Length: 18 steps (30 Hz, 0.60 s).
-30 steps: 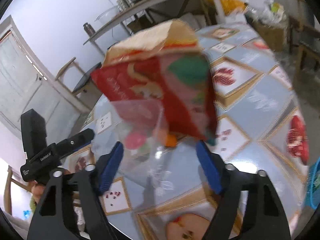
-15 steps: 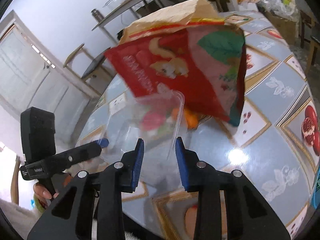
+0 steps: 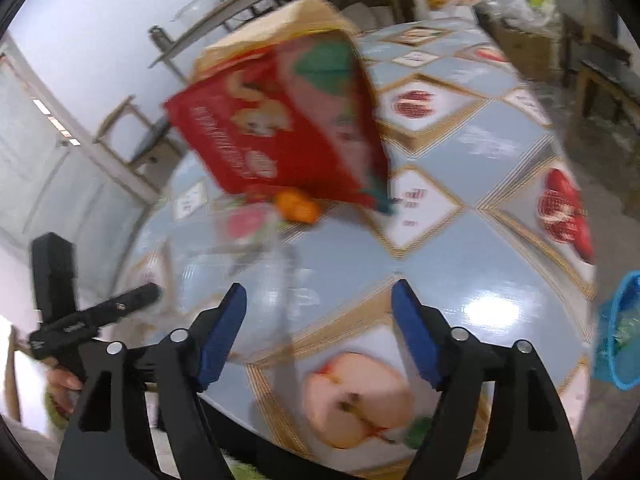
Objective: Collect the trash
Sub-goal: 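Grasp the red snack bag with the right tool while the left tool grasps the clear plastic container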
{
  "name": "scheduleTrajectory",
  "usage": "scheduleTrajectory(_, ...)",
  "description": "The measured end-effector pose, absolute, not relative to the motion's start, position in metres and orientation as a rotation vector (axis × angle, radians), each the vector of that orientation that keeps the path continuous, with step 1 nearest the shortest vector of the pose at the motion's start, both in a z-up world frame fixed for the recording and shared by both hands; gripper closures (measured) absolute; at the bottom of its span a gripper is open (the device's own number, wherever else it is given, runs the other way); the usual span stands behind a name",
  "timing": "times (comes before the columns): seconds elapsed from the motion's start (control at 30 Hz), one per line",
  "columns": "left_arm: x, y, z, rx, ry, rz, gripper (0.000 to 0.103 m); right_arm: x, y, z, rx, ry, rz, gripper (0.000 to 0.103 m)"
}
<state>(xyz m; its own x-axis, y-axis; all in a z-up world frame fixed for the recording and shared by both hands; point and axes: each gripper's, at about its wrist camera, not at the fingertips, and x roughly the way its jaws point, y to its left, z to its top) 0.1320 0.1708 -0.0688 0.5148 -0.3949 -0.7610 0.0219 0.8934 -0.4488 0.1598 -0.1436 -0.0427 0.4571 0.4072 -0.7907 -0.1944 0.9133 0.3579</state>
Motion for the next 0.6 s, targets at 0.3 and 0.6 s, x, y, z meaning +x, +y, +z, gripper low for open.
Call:
scheduleTrajectory(0.3, 0.134, 0.153, -0.071, -0.258, 1.006, -0.251, 0.008, 0.169, -0.165, -0.074, 0.374, 1.08, 0.375, 0.006)
scheduleTrajectory(0.6, 0.135, 0.148, -0.071, -0.221, 1.044, -0.231, 0.008, 0.169, -0.167, -0.075, 0.358, 1.069, 0.408, 0.006)
